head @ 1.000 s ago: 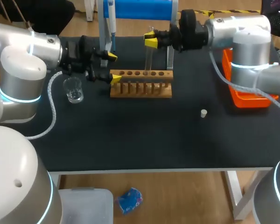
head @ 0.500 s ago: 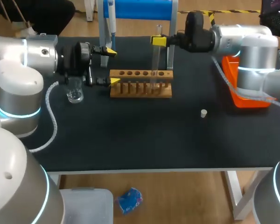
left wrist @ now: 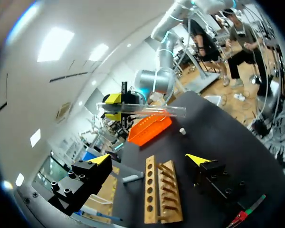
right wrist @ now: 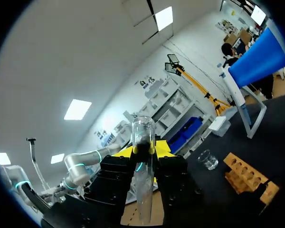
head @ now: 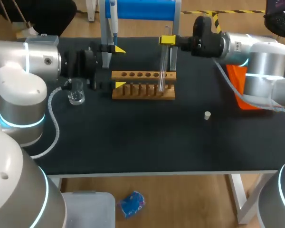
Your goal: Invert the test tube, pick up the pipette, mount the tip to pipette, aspirate from beaker and dispense into the tube, eject the tip, return the pipette, and cap with the stopper.
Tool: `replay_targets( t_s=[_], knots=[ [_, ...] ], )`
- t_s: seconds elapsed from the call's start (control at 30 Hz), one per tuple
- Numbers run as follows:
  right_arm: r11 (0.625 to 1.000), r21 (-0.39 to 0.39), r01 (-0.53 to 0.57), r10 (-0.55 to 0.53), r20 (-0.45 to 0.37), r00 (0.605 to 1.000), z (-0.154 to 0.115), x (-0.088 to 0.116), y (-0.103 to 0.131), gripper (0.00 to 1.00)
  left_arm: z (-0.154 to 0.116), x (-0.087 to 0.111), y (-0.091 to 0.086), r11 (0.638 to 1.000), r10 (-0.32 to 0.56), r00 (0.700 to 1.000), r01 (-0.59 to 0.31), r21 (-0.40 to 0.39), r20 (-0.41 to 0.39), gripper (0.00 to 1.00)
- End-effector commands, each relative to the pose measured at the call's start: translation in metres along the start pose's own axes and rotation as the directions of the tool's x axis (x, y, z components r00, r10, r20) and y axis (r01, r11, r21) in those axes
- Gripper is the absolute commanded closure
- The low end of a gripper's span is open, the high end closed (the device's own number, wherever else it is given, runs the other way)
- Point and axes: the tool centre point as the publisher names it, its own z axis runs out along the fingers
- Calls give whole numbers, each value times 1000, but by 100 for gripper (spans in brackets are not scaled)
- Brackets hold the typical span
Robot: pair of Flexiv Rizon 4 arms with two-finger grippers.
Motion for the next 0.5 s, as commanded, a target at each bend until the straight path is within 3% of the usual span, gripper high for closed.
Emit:
replay_targets(
  t_s=[0.03, 0.3, 0.33, 0.37, 0.4, 0.43, 0.47, 0.5],
  knots=[
    [968, -86, -237, 244, 84, 966, 1, 10, -5, 100, -3, 7, 1, 882, 463, 874, -471, 22, 147, 0],
    [968, -86, -237, 244, 84, 966, 1, 10, -5, 100, -3, 7, 1, 882, 463, 874, -471, 22, 147, 0],
    [937, -142, -318, 334, 106, 937, -2, 10, -2, 100, -3, 7, 1, 882, 463, 874, -471, 22, 147, 0],
    [922, -160, -354, 371, 94, 924, -4, 10, -1, 100, 0, 8, -5, 872, 461, 866, -482, 81, 194, 0],
    [884, -201, -422, 443, 77, 893, -4, 11, 0, 100, 1, 5, -13, 831, 501, 818, -546, 109, 283, 0],
    [858, -206, -471, 496, 96, 863, -6, 11, -1, 100, 2, 6, -15, 737, 638, 733, -670, 88, 236, 0],
    [832, -208, -514, 542, 103, 834, -7, 12, -2, 100, 3, 7, -17, 668, 700, 668, -737, 99, 253, 0],
    [787, -230, -573, 605, 100, 790, -8, 12, -4, 100, 3, 7, -19, 657, 700, 651, -748, 92, 294, 0]
  ],
)
